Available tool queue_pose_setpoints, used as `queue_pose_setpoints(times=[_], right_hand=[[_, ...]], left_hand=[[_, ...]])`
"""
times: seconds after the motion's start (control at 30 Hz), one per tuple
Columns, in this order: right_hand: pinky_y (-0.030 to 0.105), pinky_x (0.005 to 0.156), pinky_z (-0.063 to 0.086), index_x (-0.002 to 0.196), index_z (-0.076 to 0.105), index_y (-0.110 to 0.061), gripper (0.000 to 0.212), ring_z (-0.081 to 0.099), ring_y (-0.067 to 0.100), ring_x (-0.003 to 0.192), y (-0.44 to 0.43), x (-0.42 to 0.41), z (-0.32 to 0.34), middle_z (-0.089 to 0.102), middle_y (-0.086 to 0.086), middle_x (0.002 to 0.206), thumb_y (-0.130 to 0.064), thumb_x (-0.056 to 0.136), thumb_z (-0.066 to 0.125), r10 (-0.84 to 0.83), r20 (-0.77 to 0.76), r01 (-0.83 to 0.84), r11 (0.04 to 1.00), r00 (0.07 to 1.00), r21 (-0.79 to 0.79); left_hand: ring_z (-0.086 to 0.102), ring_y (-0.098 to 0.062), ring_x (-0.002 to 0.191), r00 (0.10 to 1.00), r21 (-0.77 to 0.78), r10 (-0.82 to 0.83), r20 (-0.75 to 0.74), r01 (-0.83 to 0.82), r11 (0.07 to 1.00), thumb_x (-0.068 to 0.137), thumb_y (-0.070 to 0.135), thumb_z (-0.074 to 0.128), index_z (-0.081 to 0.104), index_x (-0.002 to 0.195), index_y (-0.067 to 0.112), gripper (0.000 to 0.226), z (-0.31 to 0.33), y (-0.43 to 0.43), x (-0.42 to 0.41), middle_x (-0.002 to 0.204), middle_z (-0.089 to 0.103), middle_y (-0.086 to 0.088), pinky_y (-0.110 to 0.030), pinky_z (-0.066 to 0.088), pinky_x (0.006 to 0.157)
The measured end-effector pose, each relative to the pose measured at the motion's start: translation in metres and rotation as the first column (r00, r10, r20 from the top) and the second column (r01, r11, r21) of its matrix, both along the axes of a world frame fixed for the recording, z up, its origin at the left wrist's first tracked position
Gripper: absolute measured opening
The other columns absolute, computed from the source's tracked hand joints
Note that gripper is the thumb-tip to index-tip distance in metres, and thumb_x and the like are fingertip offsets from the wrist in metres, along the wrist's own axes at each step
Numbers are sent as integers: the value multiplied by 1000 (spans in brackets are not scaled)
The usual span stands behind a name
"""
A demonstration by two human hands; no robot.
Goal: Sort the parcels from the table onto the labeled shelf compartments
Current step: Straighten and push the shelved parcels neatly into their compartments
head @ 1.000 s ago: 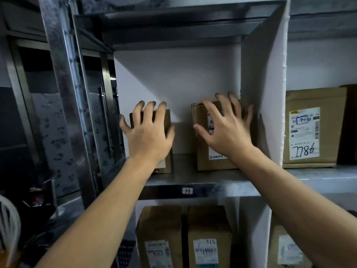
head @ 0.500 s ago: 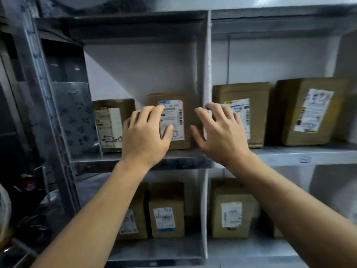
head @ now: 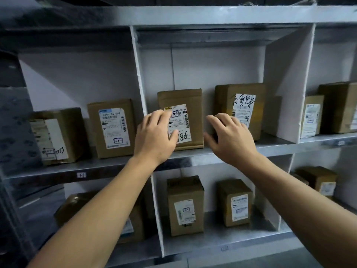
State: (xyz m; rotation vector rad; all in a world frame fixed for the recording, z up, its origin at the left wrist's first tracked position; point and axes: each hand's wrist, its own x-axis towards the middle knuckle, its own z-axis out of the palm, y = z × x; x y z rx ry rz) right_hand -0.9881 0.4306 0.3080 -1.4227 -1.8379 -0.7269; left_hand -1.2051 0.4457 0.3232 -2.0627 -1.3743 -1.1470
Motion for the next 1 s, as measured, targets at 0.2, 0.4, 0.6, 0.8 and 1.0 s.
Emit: queue_pose_setpoints(times=[0.2, 0.4, 0.6, 0.8, 1.0], right_hand=[[52, 85, 52, 132, 53, -13, 45, 55, 39, 112, 47, 8, 35, 55, 13, 130, -39, 96, 57, 81, -51, -80, 997, 995, 19], [48, 94, 50, 147, 42, -22, 56, 49, 34, 125, 105, 0, 63, 48, 10, 141, -42, 97, 57, 168, -189, -164, 986, 968, 35], [42, 103, 43, 149, 38, -30, 58, 46, 32, 132, 138, -5, 68, 42, 13, 148, -36, 97, 61, 319, -370, -325, 945, 873, 49], [-2, 70, 34, 146, 43, -24, 52, 45, 6, 108, 150, -3, 55, 51, 7, 138, -28, 97, 63, 454, -444, -471, 879, 772, 80], [5, 80, 35, 146, 42, -25, 53, 51, 14, 119, 161, -1, 55, 52, 8, 138, -27, 98, 63, 483, -475, -511, 856, 735, 79]], left_hand=[[34, -23, 133, 999, 51, 35, 23, -36, 998, 93, 39, 55, 43, 141, 18, 54, 28, 53, 16, 143, 42, -1, -45, 36, 110], [24, -27, 140, 989, 43, 68, 132, -74, 996, 94, 39, 56, 34, 147, 20, 60, 40, 89, 32, 151, 31, -3, -45, 36, 108], [20, -32, 143, 974, 55, 100, 203, -114, 992, 93, 37, 60, 31, 149, 23, 64, 48, 104, 33, 156, 22, -6, -44, 37, 109], [31, -33, 138, 973, 21, 46, 227, -52, 998, 94, 36, 60, 33, 149, 23, 63, 38, 115, 34, 154, 24, -8, -45, 36, 111], [36, -33, 135, 971, -19, 72, 227, -70, 997, 92, 36, 63, 33, 149, 25, 65, 40, 120, 36, 150, 26, -6, -47, 39, 111]])
